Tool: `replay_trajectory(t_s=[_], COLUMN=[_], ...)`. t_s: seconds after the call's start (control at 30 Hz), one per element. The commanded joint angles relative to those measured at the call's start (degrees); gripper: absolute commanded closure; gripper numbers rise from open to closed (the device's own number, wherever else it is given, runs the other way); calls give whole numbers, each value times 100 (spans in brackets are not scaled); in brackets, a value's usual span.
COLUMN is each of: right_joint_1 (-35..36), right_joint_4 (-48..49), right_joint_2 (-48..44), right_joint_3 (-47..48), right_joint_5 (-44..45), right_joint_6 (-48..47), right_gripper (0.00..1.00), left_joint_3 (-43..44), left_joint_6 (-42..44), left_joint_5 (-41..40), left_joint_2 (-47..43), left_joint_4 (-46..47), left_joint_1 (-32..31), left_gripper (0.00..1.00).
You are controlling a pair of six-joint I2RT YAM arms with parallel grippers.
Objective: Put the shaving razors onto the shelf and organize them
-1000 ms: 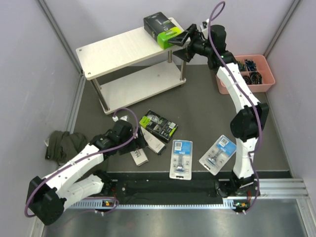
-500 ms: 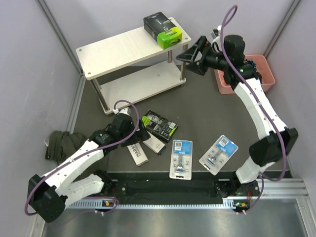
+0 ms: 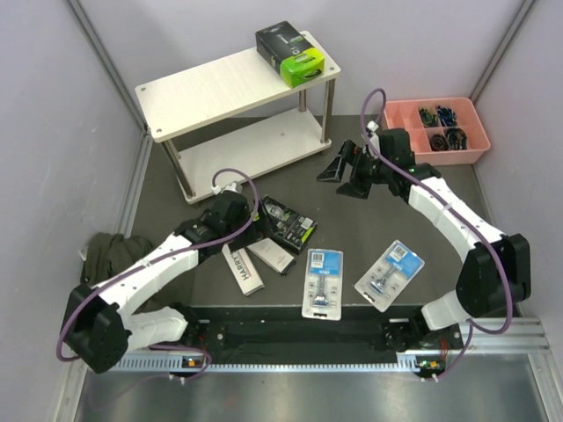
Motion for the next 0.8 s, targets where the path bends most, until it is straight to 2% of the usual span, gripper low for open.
replay_trajectory(t_s=[0.0,0.23,0.4,0.77], right_joint_1=[68,112,226,516], right_joint_4=[504,636,811,1506], right_joint_2=[127,522,1040,2235], right_joint_3=[103,68,77,235], right_joint_5=[-15,-121,-209,-464], right_joint_6=[-288,-394,-491,-253], right_gripper=[8,8,9,11], left_joint_3=[429,394,324,482], left_joint_6=[-224,-391,-680,-901], left_joint_5=[56,38,275,697], left_joint_2=[147,235,481,1509], left_joint_4=[409,603,1163,1596], left_joint_1=[20,37,90,328], left_gripper=[1,1,2,4])
